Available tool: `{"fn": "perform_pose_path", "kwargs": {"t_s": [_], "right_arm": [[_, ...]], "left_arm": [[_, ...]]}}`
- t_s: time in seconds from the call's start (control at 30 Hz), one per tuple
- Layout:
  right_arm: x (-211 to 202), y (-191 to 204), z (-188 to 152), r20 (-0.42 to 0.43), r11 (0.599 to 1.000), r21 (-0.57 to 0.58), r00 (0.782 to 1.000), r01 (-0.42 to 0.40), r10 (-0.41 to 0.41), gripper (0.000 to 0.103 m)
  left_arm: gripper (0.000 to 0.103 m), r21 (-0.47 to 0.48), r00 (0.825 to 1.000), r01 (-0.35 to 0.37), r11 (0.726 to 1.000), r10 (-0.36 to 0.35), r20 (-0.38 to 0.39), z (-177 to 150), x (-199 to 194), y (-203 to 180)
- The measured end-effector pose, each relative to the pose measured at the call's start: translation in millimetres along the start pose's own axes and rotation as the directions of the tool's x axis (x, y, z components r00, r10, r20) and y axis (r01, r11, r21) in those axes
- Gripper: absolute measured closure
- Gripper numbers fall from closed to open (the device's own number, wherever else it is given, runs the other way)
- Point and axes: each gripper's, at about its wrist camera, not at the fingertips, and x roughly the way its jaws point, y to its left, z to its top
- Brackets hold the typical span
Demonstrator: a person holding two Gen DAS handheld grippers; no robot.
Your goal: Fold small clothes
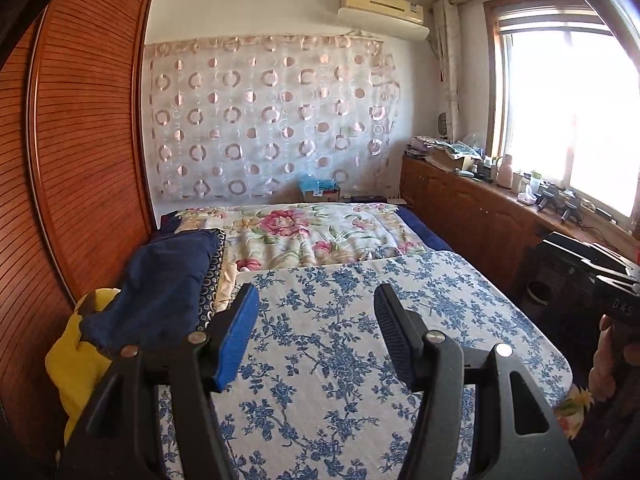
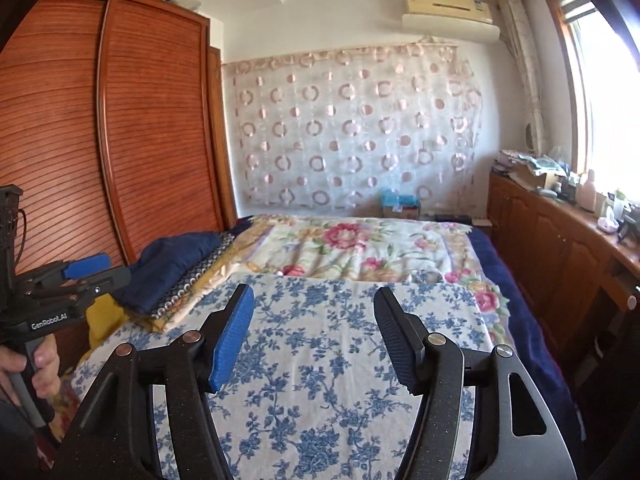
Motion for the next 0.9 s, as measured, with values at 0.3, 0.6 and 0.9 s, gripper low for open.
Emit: {"fn": "perform_pose_path", "kwargs": {"t_s": [0.3,0.6,0.9], "right_arm": [[-3.0,-3.8,-0.5,0.013,0.999,0.013,0.999,0.03,-0.031,0.039],[-4.3,-4.7,-1.8,0.014,0.999,0.02,0.999,0.044,-0.044,0.039],[-3.9,-5.4,-1.8,0.013,0.999,0.019,0.999,0.045,-0.045,0.039]], "left_arm": [[0.044,0.01,1.0,-0.018,1.0,0.018,0.012,2.4,-6.0,-4.5],[0.044,0.006,1.0,-0.024,1.0,0.024,0.015,2.4,-7.6,-3.5],[0.044,0.005,0.999,-0.033,0.999,0.033,0.012,0.5,-9.5,-2.8]]}}
